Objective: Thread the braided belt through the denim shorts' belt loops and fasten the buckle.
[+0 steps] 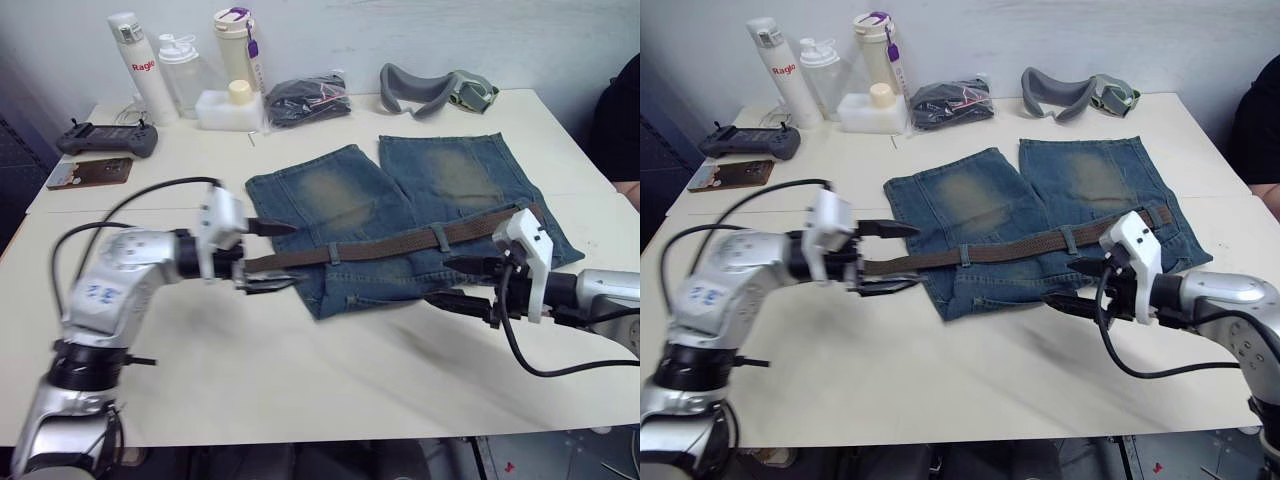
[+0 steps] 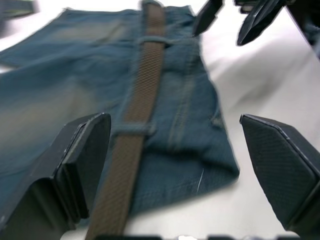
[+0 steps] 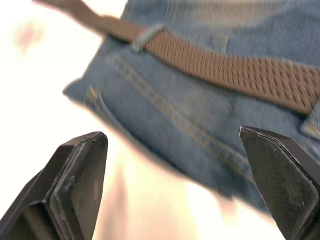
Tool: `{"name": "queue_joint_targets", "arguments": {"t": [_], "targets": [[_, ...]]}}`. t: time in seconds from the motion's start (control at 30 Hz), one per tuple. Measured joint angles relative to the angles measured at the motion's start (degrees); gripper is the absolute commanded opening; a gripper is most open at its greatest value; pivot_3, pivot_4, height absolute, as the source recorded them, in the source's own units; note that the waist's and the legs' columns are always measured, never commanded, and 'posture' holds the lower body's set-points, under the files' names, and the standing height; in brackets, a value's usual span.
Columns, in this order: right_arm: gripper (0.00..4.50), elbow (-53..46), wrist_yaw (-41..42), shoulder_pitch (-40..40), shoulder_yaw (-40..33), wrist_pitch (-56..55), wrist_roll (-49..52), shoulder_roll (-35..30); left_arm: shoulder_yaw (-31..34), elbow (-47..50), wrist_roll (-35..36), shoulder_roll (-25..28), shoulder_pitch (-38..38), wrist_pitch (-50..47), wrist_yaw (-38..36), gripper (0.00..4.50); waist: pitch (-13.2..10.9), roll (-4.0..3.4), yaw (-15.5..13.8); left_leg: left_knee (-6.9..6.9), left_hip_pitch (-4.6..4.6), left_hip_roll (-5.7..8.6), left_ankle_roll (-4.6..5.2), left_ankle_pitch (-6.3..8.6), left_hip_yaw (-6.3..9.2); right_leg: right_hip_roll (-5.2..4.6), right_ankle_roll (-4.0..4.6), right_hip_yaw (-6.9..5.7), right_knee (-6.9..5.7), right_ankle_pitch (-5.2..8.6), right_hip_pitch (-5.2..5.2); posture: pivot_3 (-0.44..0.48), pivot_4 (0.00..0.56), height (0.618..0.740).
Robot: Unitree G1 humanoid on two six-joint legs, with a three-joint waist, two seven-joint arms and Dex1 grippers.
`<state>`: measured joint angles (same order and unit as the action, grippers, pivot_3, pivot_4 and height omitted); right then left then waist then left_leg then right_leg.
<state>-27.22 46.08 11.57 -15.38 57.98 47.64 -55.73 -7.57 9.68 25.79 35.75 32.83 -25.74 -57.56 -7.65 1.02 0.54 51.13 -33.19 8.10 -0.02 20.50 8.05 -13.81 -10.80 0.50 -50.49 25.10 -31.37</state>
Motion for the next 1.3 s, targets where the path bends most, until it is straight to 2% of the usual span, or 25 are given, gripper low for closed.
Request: {"name": "queue_joint_targets", "arguments": {"t": [0.13, 0.3, 0.43, 0.57, 0.67, 0.7, 0.83, 0.97, 1.17, 1.3], "targets": [[4.45, -4.85, -0.76, -5.91, -3.71, -0.74, -1.31, -1.33, -10.97, -4.48, -7.27, -7.63, 4.96, 2.48, 0.31, 4.50, -0.03, 0.05, -0.54, 0.04, -0.05, 0.00, 0.08, -0.01, -0.19, 0.00, 0.03, -0.04, 0.28, -0.02, 0.03, 0.000, 0.150, 0.636], [4.45, -9.20, -1.68, -12.91, -9.03, -1.84, -4.35, -2.30, -15.58, -12.48, -14.63, -10.94, 6.21, 6.75, 1.15, 4.50, -0.06, 0.08, -0.41, 0.04, -0.04, -0.01, 0.24, -0.03, -0.46, -0.01, 0.14, -0.01, 0.48, -0.07, 0.03, 0.000, 0.150, 0.636], [4.50, -11.32, -2.10, -15.06, -14.20, -1.87, -4.54, -2.29, -17.70, -15.58, -18.66, -11.88, 6.07, 9.70, 1.23, 3.34, -0.09, 0.11, -0.72, 0.06, -0.04, 0.00, 0.29, -0.06, -0.46, 0.00, 0.23, -0.03, 0.59, -0.10, 0.08, 0.000, 0.150, 0.636], [4.50, -11.80, -2.95, -16.91, -16.51, -1.86, -5.28, -2.29, -17.76, -17.57, -20.27, -12.10, 6.08, 13.48, 0.59, 1.52, -0.09, 0.11, -0.70, 0.06, -0.03, 0.00, 0.31, -0.06, -0.46, 0.00, 0.25, -0.01, 0.61, -0.11, 0.10, 0.000, 0.150, 0.636], [4.50, -11.43, -3.73, -16.10, -16.40, -2.32, -6.15, -2.29, -16.24, -21.06, -20.40, -11.91, 7.12, 16.21, 0.58, 0.30, -0.09, 0.11, -0.54, 0.04, 0.01, 0.00, 0.30, -0.09, -0.46, 0.01, 0.26, -0.02, 0.59, -0.12, 0.11, 0.000, 0.150, 0.636], [4.50, -10.93, -3.96, -15.12, -16.13, -2.79, -6.19, -2.29, -15.11, -22.85, -20.37, -11.50, 7.67, 17.04, 0.76, 0.02, -0.09, 0.11, -0.39, 0.04, 0.02, -0.01, 0.30, -0.09, -0.46, 0.01, 0.26, -0.01, 0.58, -0.12, 0.10, 0.000, 0.150, 0.636], [4.50, -9.34, -4.36, -12.57, -13.71, -4.24, -7.22, -2.29, -9.48, -30.27, -20.26, -7.65, 9.89, 19.29, 1.60, 0.01, -0.08, 0.11, 0.10, -0.05, 0.01, -0.05, 0.29, -0.09, -0.46, 0.04, 0.21, 0.00, 0.56, -0.15, 0.02, 0.000, 0.150, 0.636], [4.50, -6.00, -4.38, -9.15, -9.99, -5.53, -8.72, -2.29, -4.57, -34.99, -19.43, -3.24, 9.99, 20.41, 0.50, 0.01, -0.09, 0.11, 0.56, -0.06, -0.01, -0.04, 0.28, -0.09, -0.43, 0.06, -0.42, -0.01, 0.58, -0.47, 0.00, 0.000, 0.150, 0.636], [4.50, -1.51, -3.63, -3.00, -4.17, -7.71, -9.85, -1.64, 0.58, -35.07, -17.32, 3.12, 7.17, 18.68, -2.04, 0.01, -0.09, 0.11, 1.68, -0.12, 0.01, -0.07, 0.23, -0.10, -0.40, 0.09, -0.42, 0.01, 0.57, -0.47, -0.07, 0.000, 0.150, 0.636], [4.50, 3.38, -3.67, 1.94, -1.22, -9.11, -10.25, 0.56, 6.05, -33.13, -14.70, 7.10, 3.25, 13.86, -1.95, 0.01, -0.10, 0.09, 2.17, -0.18, -0.01, -0.08, 0.20, -0.09, -0.36, 0.11, -0.38, 0.01, 0.53, -0.44, -0.11, 0.000, 0.150, 0.636]]}}
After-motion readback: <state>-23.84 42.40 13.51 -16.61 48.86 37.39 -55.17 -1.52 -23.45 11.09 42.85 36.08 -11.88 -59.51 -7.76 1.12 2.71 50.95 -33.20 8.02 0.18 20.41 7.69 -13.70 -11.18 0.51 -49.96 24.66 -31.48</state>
